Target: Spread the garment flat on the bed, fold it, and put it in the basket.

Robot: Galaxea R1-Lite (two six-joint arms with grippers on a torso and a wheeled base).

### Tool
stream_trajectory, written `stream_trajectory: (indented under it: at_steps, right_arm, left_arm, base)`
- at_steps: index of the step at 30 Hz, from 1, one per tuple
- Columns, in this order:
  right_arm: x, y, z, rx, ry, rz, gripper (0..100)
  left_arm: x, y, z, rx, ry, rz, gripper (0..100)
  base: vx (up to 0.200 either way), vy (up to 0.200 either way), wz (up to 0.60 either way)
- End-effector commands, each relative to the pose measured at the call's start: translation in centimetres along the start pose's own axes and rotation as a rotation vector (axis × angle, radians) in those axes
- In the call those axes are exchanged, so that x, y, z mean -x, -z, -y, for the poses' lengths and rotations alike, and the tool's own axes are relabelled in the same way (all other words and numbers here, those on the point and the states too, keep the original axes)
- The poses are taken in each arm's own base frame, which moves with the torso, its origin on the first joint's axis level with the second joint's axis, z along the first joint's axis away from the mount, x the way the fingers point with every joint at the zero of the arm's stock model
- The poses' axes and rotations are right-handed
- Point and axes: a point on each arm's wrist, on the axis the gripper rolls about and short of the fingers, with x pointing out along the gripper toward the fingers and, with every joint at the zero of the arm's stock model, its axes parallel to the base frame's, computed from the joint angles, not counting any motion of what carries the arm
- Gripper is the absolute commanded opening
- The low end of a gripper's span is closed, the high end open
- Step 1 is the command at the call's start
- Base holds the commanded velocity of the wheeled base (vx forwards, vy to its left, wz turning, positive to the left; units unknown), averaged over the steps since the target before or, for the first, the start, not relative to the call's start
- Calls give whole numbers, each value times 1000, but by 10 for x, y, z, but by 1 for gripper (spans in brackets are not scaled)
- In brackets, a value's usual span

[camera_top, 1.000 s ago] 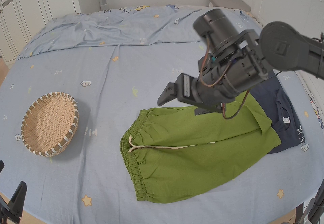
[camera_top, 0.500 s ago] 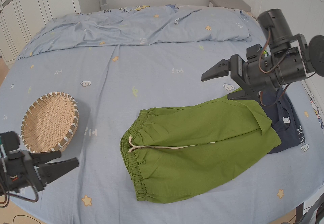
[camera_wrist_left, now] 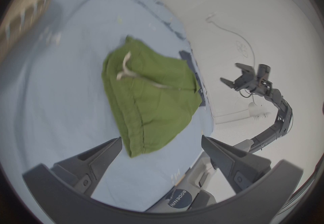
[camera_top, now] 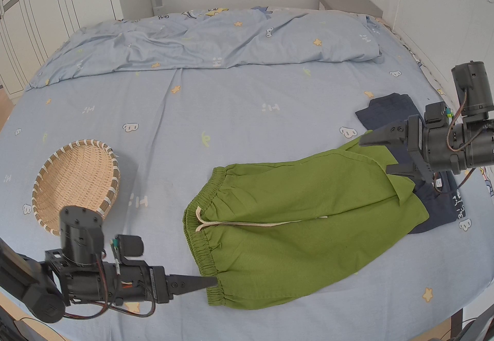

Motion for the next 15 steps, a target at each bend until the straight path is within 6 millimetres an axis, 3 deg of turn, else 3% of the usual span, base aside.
stream_trajectory:
  at_steps: [1,9,15]
  right_arm:
    - [26,6,3,6,-35,55,100]
    - [36,5,1,11,-44,86,100]
    - [36,4,1,11,-45,87,100]
  left_arm:
    - [-24,26,-18,102,-48,-160,100]
    - [-24,24,-18,95,-32,-132,100]
    - [-40,25,-27,94,-28,-135,100]
  base:
    - [0,0,0]
    - [0,0,0]
    - [0,0,0]
